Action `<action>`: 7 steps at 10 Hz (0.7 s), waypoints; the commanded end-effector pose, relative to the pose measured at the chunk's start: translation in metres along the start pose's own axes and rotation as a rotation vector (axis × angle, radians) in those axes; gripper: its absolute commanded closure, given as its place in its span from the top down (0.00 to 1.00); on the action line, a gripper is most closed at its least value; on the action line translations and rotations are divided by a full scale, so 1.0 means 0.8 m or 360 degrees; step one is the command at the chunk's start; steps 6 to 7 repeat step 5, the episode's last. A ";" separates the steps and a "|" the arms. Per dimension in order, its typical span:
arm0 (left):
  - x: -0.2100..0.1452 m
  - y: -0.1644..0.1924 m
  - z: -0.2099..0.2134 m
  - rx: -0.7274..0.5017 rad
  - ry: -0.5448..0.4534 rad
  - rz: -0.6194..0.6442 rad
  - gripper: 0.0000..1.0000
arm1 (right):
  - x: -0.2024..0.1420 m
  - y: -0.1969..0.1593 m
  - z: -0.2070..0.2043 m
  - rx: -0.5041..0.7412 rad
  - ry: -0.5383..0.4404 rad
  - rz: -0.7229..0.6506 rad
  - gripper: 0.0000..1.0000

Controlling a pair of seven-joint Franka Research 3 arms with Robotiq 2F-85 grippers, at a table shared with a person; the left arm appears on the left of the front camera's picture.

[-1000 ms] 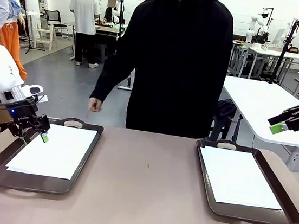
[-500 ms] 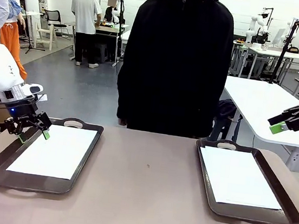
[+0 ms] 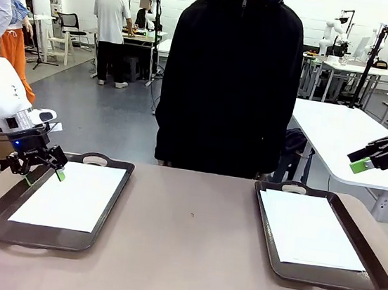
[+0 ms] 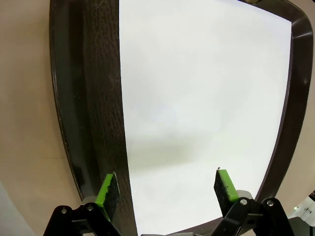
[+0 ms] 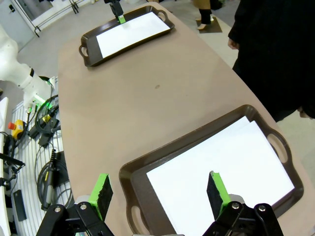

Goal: Sort the A4 documents.
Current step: Place the A4 Paper in the designated Handle tray.

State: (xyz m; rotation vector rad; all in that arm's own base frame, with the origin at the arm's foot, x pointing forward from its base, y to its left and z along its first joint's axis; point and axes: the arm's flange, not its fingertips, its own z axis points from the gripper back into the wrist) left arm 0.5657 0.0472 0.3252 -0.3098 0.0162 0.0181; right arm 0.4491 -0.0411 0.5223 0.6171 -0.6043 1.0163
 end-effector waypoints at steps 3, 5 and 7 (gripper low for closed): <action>0.000 0.002 0.001 -0.0001 0.0002 -0.0016 1.00 | 0.001 0.000 -0.002 0.0009 -0.0013 0.0000 1.00; 0.000 0.002 0.001 -0.0001 0.0002 -0.0016 1.00 | 0.001 0.000 -0.002 0.0009 -0.0013 0.0000 1.00; 0.000 0.002 0.001 -0.0001 0.0002 -0.0016 1.00 | 0.001 0.000 -0.002 0.0009 -0.0013 0.0000 1.00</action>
